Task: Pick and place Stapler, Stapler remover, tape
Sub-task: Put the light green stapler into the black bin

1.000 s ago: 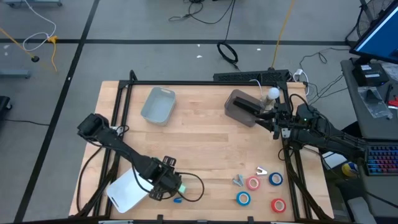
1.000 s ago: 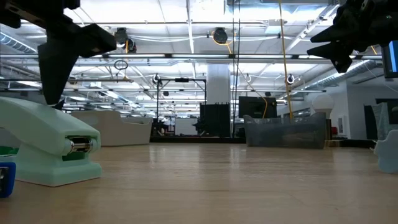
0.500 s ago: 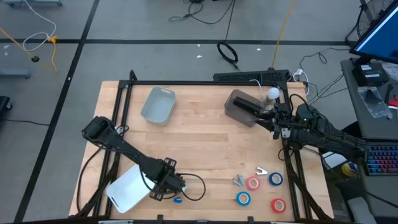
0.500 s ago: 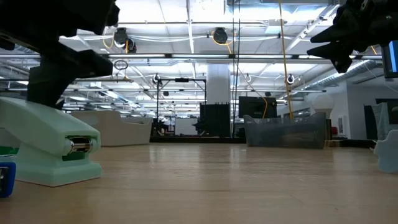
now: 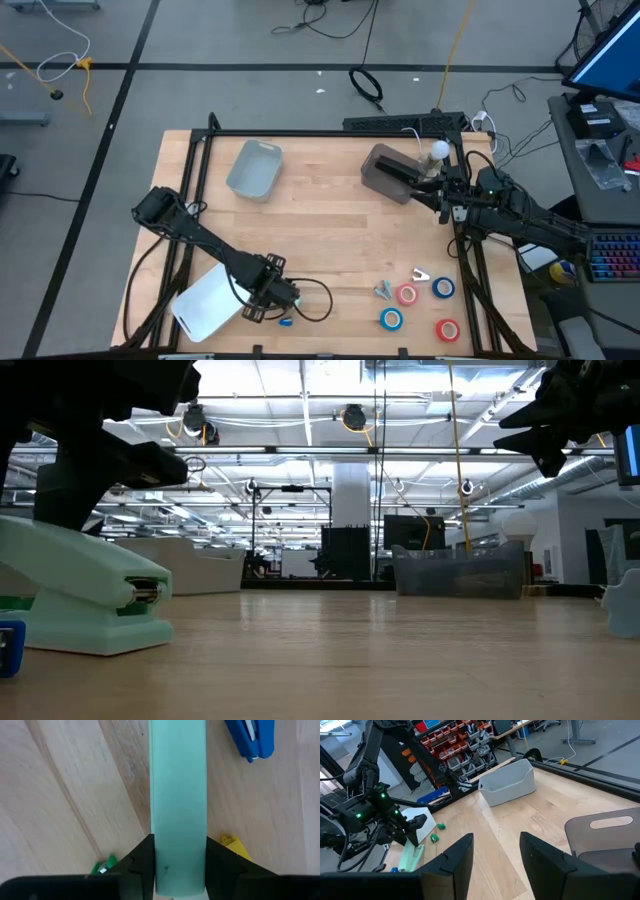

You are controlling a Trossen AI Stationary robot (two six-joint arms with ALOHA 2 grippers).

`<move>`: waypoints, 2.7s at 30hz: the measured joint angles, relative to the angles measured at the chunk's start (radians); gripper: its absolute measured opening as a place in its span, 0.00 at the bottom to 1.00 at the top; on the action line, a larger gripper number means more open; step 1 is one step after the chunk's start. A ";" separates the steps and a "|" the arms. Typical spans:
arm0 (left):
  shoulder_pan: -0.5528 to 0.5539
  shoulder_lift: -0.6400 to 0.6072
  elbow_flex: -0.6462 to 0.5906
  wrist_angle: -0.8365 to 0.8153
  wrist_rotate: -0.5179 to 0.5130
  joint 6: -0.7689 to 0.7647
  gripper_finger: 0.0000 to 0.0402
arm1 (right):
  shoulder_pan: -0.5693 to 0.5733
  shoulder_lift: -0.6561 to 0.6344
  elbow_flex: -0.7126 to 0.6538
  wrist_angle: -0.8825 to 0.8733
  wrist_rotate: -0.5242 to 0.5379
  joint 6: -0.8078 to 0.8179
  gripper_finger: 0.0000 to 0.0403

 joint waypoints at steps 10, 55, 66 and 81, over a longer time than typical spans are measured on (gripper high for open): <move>0.040 -0.027 0.025 -0.021 -0.012 -0.160 0.31 | 0.000 0.000 0.000 0.046 -0.004 0.087 0.38; 0.337 -0.079 0.309 -0.131 -0.447 -0.306 0.31 | 0.411 1.126 0.813 -0.268 0.389 -0.660 0.45; 0.340 -0.079 0.309 -0.047 -0.447 -0.321 0.31 | 0.477 1.267 0.865 -0.243 0.452 -0.707 0.59; 0.337 -0.080 0.309 -0.020 -0.523 -0.310 0.31 | 0.491 1.369 1.018 -0.343 0.423 -0.772 0.64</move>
